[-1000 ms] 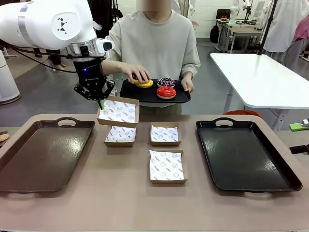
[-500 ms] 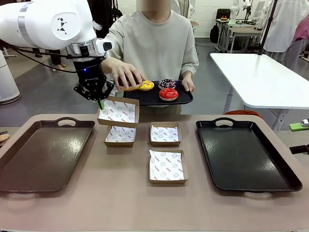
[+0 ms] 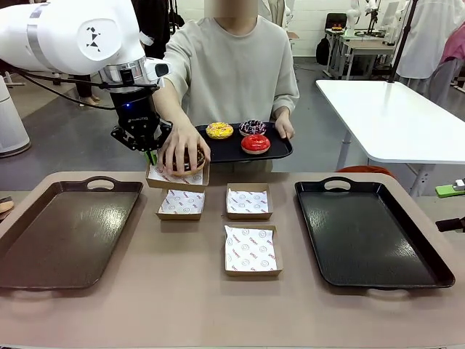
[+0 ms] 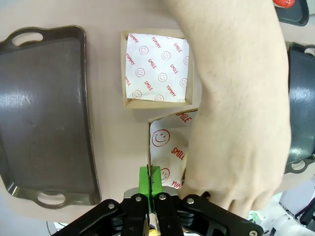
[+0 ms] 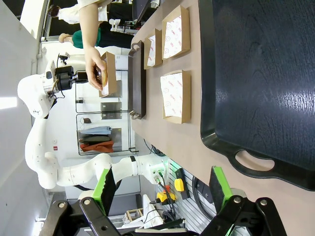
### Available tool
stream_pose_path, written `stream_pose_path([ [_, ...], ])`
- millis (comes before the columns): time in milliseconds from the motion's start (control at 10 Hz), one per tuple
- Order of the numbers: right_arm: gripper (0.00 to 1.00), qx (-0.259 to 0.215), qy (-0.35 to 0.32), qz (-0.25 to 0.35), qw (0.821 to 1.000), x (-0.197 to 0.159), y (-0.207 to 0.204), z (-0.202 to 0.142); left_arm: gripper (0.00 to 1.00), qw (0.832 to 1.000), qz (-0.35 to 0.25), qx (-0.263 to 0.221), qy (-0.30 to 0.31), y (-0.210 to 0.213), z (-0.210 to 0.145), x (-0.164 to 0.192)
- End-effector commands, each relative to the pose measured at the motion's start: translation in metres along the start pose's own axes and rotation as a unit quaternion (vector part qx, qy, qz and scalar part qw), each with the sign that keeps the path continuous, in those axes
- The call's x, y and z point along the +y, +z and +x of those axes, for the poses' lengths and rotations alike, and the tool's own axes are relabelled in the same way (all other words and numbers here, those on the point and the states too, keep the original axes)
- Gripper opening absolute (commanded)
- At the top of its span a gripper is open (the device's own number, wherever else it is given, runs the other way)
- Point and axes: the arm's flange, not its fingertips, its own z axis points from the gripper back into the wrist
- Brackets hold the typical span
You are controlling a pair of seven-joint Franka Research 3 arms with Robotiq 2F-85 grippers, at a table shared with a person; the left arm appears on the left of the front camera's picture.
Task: Individually package the donuts and arrange them on the tray.
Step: Place the picked Paper togo box on the Handle tray while simultaneously picking up another Paper togo box from the table with the other hand.
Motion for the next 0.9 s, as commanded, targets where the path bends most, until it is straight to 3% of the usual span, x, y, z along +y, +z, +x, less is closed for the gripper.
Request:
stream_pose_path([
  [0, 1.00, -0.002, 0.001, 0.004, 1.000, 0.0015, -0.0012, 0.0008, 0.00, 1.000, 0.000, -0.009, 0.001, -0.0002, -0.0042, 0.0023],
  [800, 1.00, -0.002, 0.001, 0.004, 1.000, 0.0015, -0.0012, 0.0008, 0.00, 1.000, 0.000, -0.009, 0.001, -0.0002, -0.0042, 0.0023],
])
